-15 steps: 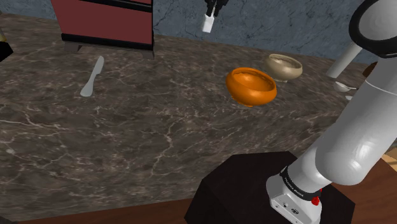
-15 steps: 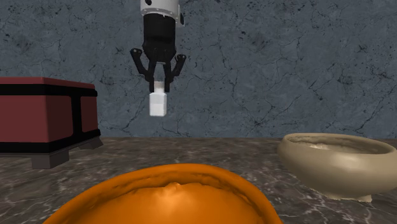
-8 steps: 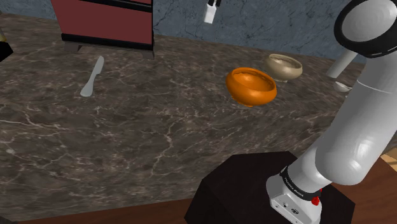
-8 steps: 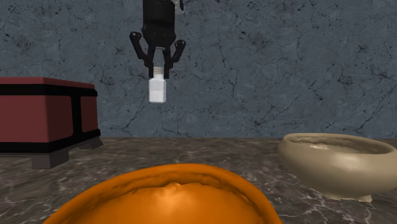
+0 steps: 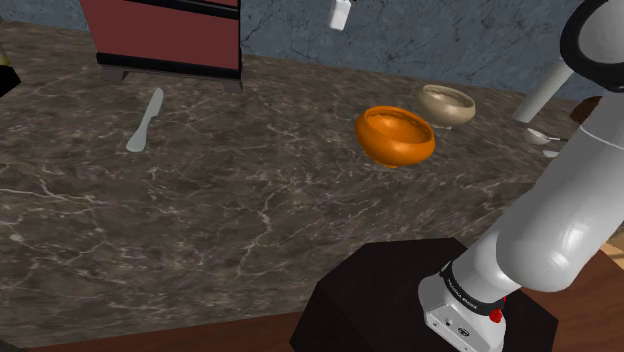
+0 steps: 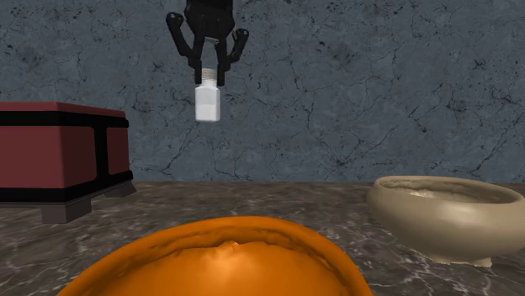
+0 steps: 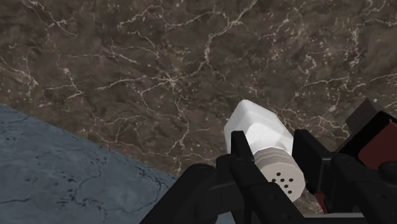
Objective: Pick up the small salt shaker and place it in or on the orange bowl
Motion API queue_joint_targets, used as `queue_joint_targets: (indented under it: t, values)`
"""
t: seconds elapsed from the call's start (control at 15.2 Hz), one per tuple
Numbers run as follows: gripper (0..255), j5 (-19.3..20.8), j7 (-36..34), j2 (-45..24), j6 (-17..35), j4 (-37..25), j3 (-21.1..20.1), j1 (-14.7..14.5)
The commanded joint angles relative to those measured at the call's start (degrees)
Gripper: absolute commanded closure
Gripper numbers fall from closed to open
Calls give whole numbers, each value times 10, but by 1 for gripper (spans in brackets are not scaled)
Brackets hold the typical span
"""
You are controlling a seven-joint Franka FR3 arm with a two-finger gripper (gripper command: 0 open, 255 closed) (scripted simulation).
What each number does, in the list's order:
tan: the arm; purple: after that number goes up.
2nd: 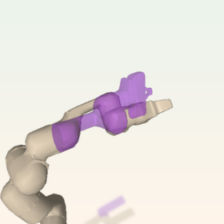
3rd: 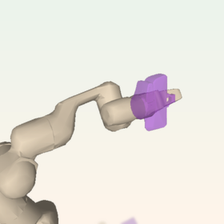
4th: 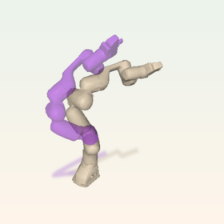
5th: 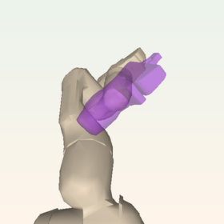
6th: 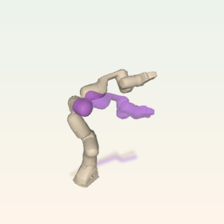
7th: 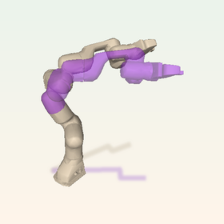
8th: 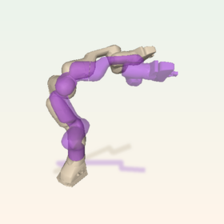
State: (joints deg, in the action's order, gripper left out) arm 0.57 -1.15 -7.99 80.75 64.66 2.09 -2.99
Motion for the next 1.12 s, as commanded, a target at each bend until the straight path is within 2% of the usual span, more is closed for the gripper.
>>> queue_joint_targets:
  t: [0.0, 0.46, 1.06]
  values:
    - [255, 3, -6, 58, 12, 70, -2, -4]
    - [255, 9, -35, 219, 18, 238, -19, -18]
    - [255, 0, -75, 391, -27, 366, -48, -31]
